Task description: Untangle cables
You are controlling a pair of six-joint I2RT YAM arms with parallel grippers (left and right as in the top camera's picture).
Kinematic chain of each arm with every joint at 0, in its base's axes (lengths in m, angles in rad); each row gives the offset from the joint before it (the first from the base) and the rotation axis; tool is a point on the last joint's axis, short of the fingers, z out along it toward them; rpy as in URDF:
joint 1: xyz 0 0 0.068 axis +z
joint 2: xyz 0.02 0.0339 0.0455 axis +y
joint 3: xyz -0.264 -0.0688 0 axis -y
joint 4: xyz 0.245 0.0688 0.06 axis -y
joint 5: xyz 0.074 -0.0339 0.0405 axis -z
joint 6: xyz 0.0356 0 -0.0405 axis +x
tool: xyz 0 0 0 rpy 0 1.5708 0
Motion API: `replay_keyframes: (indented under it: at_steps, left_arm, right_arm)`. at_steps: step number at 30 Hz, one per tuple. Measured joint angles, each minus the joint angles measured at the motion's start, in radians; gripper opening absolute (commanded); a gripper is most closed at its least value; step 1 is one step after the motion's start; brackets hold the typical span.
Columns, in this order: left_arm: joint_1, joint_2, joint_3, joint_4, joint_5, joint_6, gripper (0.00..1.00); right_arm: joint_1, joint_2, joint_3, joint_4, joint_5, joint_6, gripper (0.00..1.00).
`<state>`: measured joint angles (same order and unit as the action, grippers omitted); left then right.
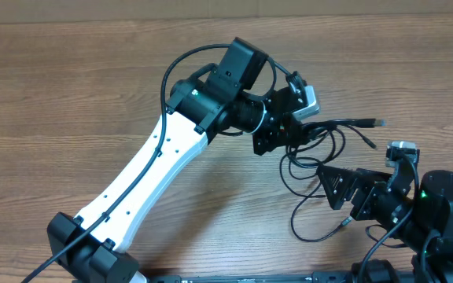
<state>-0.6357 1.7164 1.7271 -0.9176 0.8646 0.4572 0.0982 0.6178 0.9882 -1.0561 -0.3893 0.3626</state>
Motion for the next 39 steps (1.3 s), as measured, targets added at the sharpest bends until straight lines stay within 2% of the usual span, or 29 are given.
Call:
replay_keyframes:
  at_steps: [8,9,11,12,14,15,17,21,23,24,25,26,27,28,29,33,39]
  left_arm:
    - [-0.009,0.0,0.0,0.027,0.131,0.014,0.04]
    - [-0.009,0.0,0.0,0.027,0.153,0.014,0.04]
    - [-0.011,0.0,0.0,0.027,0.197,0.014,0.04]
    - [-0.011,0.0,0.0,0.027,0.215,0.014,0.04]
    - [-0.011,0.0,0.0,0.026,0.242,0.014,0.04]
    - [-0.011,0.0,0.0,0.026,0.248,0.014,0.04]
    - [-0.011,0.0,0.0,0.026,0.257,0.014,0.04]
    - [-0.011,0.0,0.0,0.026,0.266,0.013,0.04]
    - [-0.012,0.0,0.0,0.026,0.266,0.013,0.04]
    - [-0.012,0.0,0.0,0.026,0.266,0.013,0.04]
    - [-0.013,0.0,0.0,0.026,0.266,0.013,0.09]
    - [-0.013,0.0,0.0,0.026,0.266,0.013,0.28]
    - [-0.013,0.0,0.0,0.026,0.266,0.014,0.63]
    - [-0.013,0.0,0.0,0.027,0.265,0.015,0.76]
    - [-0.013,0.0,0.0,0.024,0.266,0.011,0.84]
    - [-0.013,0.0,0.0,0.024,0.244,-0.036,1.0]
    - [0.01,0.0,0.0,0.024,0.142,-0.178,1.0]
  right_arm:
    - [0.0,0.0,0.0,0.001,-0.013,-0.041,0.95]
    - [0.0,0.0,0.0,0.003,-0.014,-0.043,0.91]
    - [0.0,0.0,0.0,0.022,-0.011,-0.051,0.7]
    - [0.0,0.0,0.0,0.025,-0.011,-0.044,0.64]
    - [0.0,0.0,0.0,0.043,-0.01,-0.05,0.41]
    - [0.0,0.0,0.0,0.043,-0.01,-0.056,0.34]
    - [0.0,0.0,0.0,0.045,-0.011,-0.054,0.28]
    - [0.0,0.0,0.0,0.051,-0.011,-0.05,0.24]
    - [0.0,0.0,0.0,0.053,-0.011,-0.05,0.16]
    - [0.0,0.0,0.0,0.054,-0.014,-0.048,0.04]
    - [0.0,0.0,0.0,0.054,-0.015,-0.05,0.04]
    - [0.0,0.0,0.0,0.055,-0.016,-0.045,0.04]
    - [0.0,0.0,0.0,0.055,-0.019,-0.05,0.04]
    - [0.0,0.0,0.0,0.057,-0.021,-0.049,0.04]
    - [0.0,0.0,0.0,0.057,-0.021,-0.05,0.04]
    - [0.0,0.0,0.0,0.047,-0.012,-0.048,0.04]
    - [0.0,0.0,0.0,0.024,0.053,-0.021,0.04]
